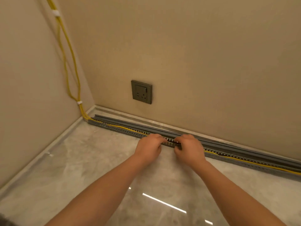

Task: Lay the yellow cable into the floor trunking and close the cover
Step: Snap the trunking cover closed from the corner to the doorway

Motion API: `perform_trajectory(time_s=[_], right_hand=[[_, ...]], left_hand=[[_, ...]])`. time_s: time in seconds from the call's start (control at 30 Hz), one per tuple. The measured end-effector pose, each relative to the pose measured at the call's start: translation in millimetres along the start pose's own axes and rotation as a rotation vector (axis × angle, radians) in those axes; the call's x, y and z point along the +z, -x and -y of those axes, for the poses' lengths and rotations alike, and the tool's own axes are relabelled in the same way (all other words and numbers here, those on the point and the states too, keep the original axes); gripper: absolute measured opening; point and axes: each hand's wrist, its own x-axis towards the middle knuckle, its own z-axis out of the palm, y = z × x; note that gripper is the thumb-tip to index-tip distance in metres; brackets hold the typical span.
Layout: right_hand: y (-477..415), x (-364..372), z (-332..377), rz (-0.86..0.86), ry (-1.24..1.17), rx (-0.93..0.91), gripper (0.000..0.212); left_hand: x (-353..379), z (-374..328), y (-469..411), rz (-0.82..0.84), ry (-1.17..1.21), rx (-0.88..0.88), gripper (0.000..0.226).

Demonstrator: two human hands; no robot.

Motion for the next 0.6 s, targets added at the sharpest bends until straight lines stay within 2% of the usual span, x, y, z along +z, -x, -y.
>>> perform_trajectory(time_s=[0.23,0.4,0.6], right_hand=[[-49,20,84,0.017,-0.088,-0.132,0.035],[-87,39,136,0.022,-0.099,-0.105,0.032],[-124,53,166,0.035,-0.052,-0.027,0.034]], left_hand=[[-34,90,19,-0.092,-0.048,-0.147,0.046],[-45,157,24,-0.064,-0.058,-0.155,0.052],[-46,213,10,-0.084,-0.044,-0.106,0.043]])
